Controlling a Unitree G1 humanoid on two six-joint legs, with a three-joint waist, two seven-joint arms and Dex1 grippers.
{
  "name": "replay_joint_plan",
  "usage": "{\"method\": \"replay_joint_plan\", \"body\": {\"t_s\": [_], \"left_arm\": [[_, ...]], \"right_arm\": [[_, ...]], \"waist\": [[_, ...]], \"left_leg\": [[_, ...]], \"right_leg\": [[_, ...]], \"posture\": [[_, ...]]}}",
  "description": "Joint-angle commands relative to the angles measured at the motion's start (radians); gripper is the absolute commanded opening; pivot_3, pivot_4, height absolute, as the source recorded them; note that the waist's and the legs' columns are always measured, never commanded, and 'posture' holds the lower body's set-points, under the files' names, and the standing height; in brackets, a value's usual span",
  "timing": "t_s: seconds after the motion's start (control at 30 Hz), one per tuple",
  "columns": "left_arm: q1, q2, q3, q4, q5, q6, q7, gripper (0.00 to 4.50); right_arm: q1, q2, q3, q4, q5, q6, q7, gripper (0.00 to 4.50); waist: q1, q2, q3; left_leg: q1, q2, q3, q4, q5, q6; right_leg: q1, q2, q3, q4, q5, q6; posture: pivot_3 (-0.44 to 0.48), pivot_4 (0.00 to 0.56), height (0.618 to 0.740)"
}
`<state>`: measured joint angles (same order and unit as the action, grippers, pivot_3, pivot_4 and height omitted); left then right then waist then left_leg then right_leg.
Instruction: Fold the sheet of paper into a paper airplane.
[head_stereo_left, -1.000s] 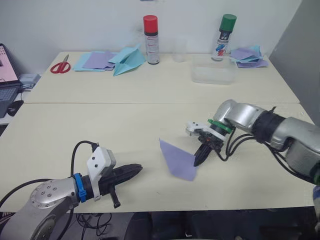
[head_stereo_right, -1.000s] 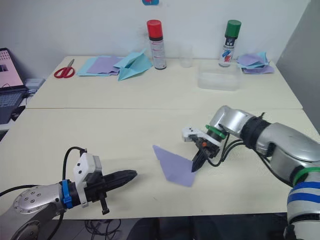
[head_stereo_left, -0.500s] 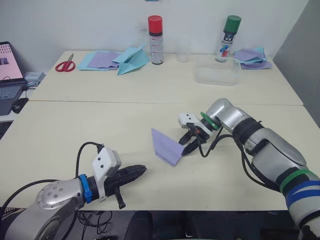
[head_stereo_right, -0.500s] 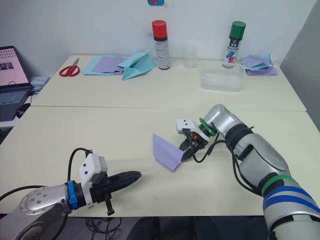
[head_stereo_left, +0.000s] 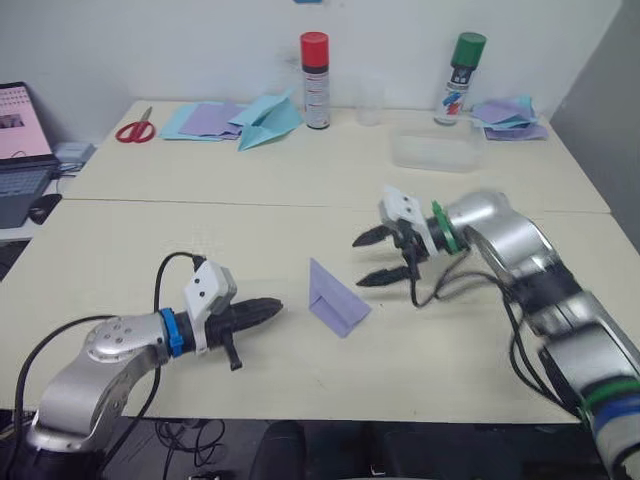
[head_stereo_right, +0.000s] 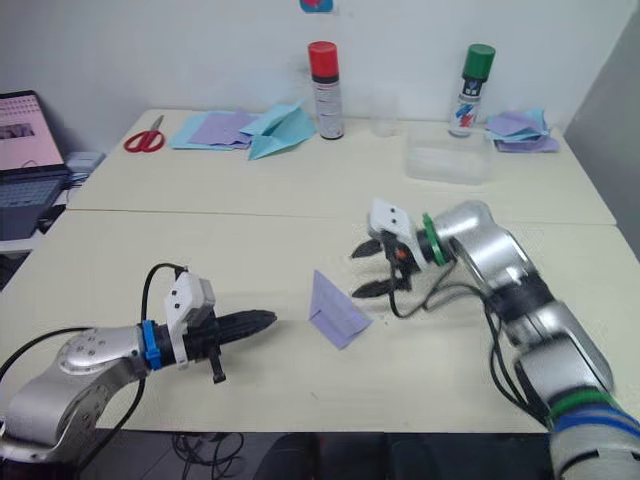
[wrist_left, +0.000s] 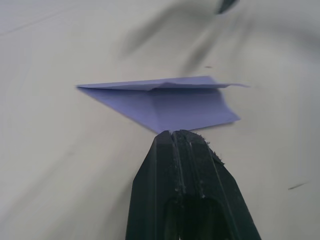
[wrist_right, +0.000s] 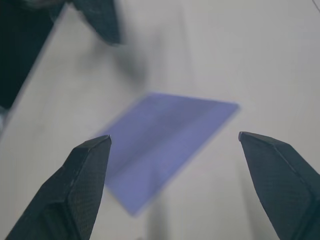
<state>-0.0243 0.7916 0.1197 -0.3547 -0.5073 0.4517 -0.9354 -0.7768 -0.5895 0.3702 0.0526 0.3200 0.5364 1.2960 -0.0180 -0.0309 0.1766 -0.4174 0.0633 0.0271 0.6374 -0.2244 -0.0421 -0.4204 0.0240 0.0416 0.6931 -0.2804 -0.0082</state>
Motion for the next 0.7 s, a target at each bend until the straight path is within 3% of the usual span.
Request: {"method": "replay_joint_plan", "body": {"t_s": [0.03, 0.13, 0.27, 0.6, 0.63, 0.7], "left_arm": [[-0.007, 0.026, 0.016, 0.007, 0.014, -0.097, -0.084, 0.00], [-0.014, 0.053, 0.030, 0.022, 0.001, -0.122, -0.146, 0.00], [-0.032, 0.101, 0.060, 0.020, -0.070, -0.058, -0.209, 0.98], [-0.049, 0.107, 0.117, 0.031, -0.095, -0.017, -0.176, 4.25], [-0.049, 0.107, 0.117, 0.029, -0.096, -0.013, -0.172, 4.48], [-0.034, 0.107, 0.116, 0.002, -0.111, 0.001, -0.169, 4.48]], "right_arm": [[0.213, -0.039, -0.079, -0.309, 0.045, 0.043, -0.110, 4.24], [0.387, 0.012, -0.107, -0.375, -0.022, -0.078, -0.249, 4.24], [0.499, 0.091, -0.090, -0.337, -0.114, -0.206, -0.387, 4.27], [0.515, 0.247, -0.029, -0.214, -0.216, -0.264, -0.544, 4.27], [0.513, 0.259, -0.029, -0.201, -0.219, -0.264, -0.556, 4.27], [0.502, 0.278, -0.027, -0.174, -0.232, -0.277, -0.570, 4.27]], "waist": [[0.000, 0.000, 0.000], [-0.013, 0.000, 0.000], [-0.020, 0.000, 0.000], [-0.016, -0.001, 0.000], [-0.015, -0.001, 0.000], [-0.014, -0.001, 0.000]], "left_leg": [[0.000, 0.000, 0.000, 0.000, 0.000, 0.000], [0.000, 0.000, 0.002, 0.002, 0.000, 0.000], [0.002, -0.001, 0.003, 0.007, 0.000, 0.000], [0.003, 0.001, 0.003, 0.008, 0.001, 0.000], [0.002, 0.001, 0.003, 0.008, 0.001, 0.000], [0.002, 0.001, 0.003, 0.008, 0.001, 0.000]], "right_leg": [[0.000, 0.000, 0.000, 0.000, 0.000, 0.001], [0.000, 0.000, 0.002, 0.000, -0.003, 0.005], [0.001, 0.005, 0.003, 0.004, -0.003, 0.005], [0.001, 0.010, 0.003, 0.005, 0.000, 0.002], [0.001, 0.010, 0.003, 0.004, 0.000, 0.002], [0.000, 0.010, 0.003, 0.004, 0.000, 0.002]], "posture": [[0.000, 0.150, 0.740], [0.000, 0.150, 0.740], [0.000, 0.150, 0.740], [0.000, 0.150, 0.740], [0.000, 0.150, 0.740], [0.000, 0.150, 0.740]]}}
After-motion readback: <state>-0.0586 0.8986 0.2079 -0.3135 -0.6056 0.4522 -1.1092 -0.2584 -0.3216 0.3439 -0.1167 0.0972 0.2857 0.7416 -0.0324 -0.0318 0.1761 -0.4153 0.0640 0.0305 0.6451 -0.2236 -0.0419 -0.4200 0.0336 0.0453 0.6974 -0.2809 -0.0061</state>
